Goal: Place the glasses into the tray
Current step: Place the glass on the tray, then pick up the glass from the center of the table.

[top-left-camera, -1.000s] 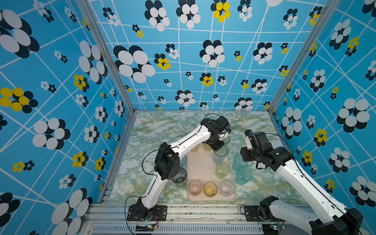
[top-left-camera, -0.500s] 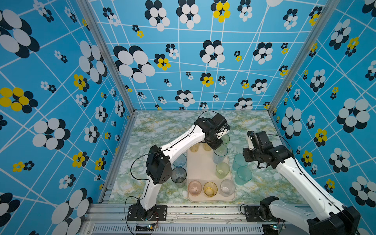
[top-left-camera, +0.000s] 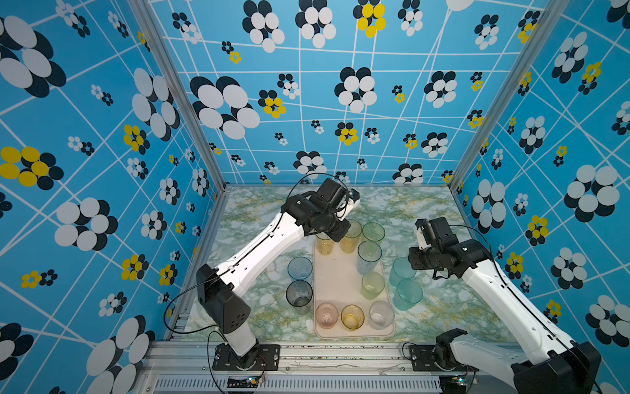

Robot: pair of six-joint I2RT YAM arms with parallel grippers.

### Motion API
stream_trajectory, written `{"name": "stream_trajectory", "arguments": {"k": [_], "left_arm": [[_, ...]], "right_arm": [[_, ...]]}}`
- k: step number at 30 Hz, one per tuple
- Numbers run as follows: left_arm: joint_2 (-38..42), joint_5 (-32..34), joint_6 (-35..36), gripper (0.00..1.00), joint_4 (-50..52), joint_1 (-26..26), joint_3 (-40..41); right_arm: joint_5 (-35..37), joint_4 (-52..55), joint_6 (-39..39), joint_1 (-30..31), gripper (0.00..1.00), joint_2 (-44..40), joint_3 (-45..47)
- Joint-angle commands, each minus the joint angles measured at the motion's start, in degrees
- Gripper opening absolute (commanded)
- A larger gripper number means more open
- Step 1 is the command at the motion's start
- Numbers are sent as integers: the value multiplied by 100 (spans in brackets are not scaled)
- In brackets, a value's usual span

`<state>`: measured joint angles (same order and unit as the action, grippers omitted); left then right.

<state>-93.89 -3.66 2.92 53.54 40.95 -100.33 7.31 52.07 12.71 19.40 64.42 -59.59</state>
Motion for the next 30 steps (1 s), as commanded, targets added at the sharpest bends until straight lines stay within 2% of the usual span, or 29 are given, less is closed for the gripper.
{"name": "stream_trajectory", "arguments": {"k": [1,4,9,14,30], "left_arm": [[694,488,-336,21,239,-127,553],[1243,500,-735,19,289,-440,1214],[1972,159,-1349,17,182,-929,2238],[2234,-206,-1635,16,50,-1344,2985],[2237,-333,-1720,16,188,-1496,3334]], "right_arm": [[-127,45,-53,-41,44,164,-196],[-258,-90,-98,-41,43,254,-237],[-347,-382,-76,-50,43,261,-253],[-559,-636,-23,-72,44,184,-258],[-573,-690,-52,-151,44,204,-255]]}}
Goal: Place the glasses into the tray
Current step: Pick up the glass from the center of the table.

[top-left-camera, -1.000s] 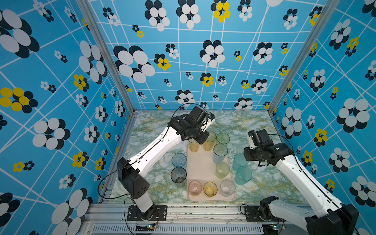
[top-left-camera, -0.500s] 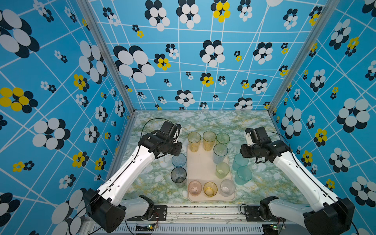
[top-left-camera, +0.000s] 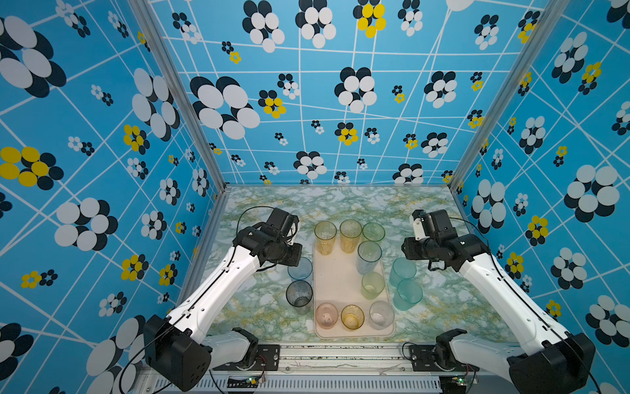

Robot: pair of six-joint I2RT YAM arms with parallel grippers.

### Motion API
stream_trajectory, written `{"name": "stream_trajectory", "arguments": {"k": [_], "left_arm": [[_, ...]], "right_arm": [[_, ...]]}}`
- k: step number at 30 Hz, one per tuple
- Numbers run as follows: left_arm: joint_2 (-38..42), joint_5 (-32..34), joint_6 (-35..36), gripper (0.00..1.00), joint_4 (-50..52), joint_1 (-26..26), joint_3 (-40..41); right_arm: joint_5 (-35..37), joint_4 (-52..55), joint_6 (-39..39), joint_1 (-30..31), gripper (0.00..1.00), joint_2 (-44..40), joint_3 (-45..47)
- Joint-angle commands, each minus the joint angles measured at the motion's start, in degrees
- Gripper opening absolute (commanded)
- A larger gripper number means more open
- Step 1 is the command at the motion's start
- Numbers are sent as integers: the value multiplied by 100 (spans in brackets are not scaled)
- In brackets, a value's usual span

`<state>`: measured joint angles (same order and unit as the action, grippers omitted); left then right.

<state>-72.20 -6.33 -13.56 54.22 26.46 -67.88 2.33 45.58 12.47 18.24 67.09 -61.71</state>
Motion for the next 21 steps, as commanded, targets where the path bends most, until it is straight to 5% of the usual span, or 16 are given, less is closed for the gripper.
{"name": "stream_trajectory", "arguments": {"k": [1,9,21], "left_arm": [[50,-21,-76,16,148,-49,107],[36,200,-173,25,116,-97,239],[-157,615,-128,22,379,-123,293]], "right_arm": [[-75,-41,-33,-42,44,-73,-43],[-94,-48,-33,-40,44,-161,10],[-112,-23,-36,-40,44,-202,53]]}}
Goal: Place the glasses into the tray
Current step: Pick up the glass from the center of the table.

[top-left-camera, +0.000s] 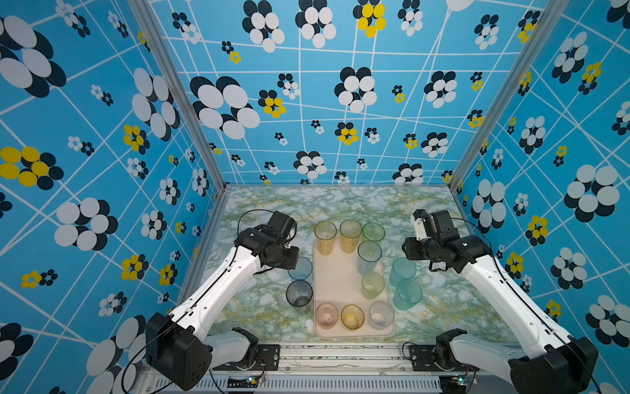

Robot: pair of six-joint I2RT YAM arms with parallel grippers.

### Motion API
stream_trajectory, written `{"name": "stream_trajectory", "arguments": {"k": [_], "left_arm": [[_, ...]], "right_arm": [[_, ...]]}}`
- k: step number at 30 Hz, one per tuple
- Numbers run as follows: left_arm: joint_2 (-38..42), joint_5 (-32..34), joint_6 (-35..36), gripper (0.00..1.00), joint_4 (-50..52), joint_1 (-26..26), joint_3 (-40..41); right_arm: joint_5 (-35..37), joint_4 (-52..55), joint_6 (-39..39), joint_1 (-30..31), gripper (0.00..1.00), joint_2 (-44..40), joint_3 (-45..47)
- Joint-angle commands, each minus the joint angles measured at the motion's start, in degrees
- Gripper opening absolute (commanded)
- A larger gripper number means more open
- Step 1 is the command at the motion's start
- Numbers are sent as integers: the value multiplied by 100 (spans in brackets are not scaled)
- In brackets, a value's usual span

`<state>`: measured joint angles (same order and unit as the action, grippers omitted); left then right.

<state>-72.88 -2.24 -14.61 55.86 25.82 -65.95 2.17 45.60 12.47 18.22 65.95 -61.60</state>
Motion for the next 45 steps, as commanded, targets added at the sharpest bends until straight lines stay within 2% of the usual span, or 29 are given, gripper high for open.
{"name": "stream_trajectory", "arguments": {"k": [1,8,21,30,45], "left_arm": [[-107,202,-14,22,208,-60,118],[-284,130,21,22,149,-60,193],[-560,88,92,15,130,-56,219],[-577,260,151,6,248,-44,139],[-608,712,426,5,488,98,-825]], "right_arm": [[-99,-25,-43,-38,44,-91,37],[-103,-8,-54,-38,44,-91,43],[-94,11,-69,-38,44,-118,89],[-128,-42,-52,-38,44,-83,126],[-115,-43,-32,-37,44,-127,175]]}}
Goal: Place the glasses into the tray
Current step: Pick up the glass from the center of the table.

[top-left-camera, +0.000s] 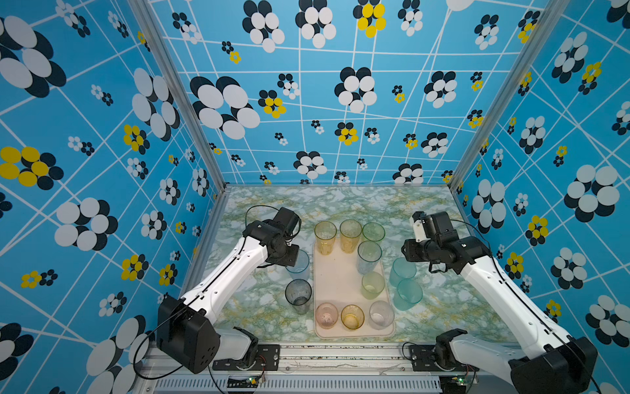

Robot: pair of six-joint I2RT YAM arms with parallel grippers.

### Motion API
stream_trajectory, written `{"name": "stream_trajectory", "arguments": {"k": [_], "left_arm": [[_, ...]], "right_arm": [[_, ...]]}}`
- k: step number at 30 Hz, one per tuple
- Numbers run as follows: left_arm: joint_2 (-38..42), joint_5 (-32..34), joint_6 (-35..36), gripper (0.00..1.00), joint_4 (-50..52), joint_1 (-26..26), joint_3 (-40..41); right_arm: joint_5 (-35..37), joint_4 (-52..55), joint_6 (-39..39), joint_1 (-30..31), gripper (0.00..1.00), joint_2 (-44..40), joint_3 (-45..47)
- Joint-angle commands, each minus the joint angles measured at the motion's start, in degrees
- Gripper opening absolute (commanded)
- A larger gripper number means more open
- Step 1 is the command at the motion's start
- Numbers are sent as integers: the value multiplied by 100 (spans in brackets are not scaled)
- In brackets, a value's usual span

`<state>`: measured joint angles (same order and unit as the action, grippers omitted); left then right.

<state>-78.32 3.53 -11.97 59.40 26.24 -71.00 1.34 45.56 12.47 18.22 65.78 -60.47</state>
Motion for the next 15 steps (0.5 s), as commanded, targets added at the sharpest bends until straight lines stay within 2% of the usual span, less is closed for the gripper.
{"name": "stream_trajectory", "arguments": {"k": [1,5,15], "left_arm": [[-82,146,175,5,129,78,-397],[-237,122,252,5,108,202,-732],[-961,-79,369,5,7,901,-1534]], "right_arm": [[-29,-42,-30,-38,44,-105,78],[-29,-39,-25,-38,44,-118,113],[24,23,-29,-44,44,-131,82]]}}
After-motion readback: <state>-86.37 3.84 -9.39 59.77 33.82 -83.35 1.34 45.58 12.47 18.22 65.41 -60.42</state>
